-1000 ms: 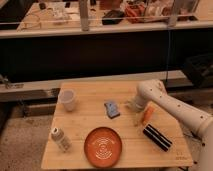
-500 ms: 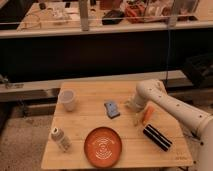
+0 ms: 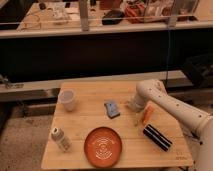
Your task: Place the pepper in the ceramic bowl
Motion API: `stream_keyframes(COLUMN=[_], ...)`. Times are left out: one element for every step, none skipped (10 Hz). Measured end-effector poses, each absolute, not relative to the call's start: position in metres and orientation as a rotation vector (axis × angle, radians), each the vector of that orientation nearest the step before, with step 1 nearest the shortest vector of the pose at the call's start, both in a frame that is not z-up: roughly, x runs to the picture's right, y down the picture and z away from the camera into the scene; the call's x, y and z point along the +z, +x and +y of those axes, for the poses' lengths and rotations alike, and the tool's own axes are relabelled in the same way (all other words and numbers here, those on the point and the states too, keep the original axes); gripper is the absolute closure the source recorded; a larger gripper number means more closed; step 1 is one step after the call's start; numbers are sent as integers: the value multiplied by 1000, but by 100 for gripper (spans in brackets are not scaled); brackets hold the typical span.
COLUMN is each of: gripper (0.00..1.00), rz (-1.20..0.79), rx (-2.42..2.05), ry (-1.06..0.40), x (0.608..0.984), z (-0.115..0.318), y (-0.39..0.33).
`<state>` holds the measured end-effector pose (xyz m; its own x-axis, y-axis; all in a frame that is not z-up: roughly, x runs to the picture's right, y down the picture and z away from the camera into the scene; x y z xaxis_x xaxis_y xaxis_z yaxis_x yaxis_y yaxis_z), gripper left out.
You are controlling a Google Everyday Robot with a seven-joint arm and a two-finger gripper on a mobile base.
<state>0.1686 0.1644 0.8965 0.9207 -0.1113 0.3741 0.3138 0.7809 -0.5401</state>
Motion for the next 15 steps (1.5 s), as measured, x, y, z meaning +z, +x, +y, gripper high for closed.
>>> stream_keyframes(gripper=[20, 20, 20, 20, 20, 20, 20, 20, 20, 20, 20, 20, 20, 20, 20], rz=[-335, -336, -336, -335, -335, -329, -321, -313, -308, -304, -296, -291, -285, -278, -271], rx=[-239, -243, -244, -246, -248, -255, -259, -259, -257, -255, -251, -247, -247, -256, -274], ry=[-637, -636, -637, -638, -640, -641, -637, -632, -627, -624, -616, -611, -604, -592, -579], x=[897, 897, 897, 897, 896, 896, 896, 895, 895, 894, 894, 894, 893, 891, 890], z=[164, 163, 163, 163, 164, 164, 161, 157, 154, 151, 146, 143, 142, 138, 136], y=[167, 165, 165, 166, 167, 168, 168, 172, 178, 185, 200, 208, 217, 224, 230])
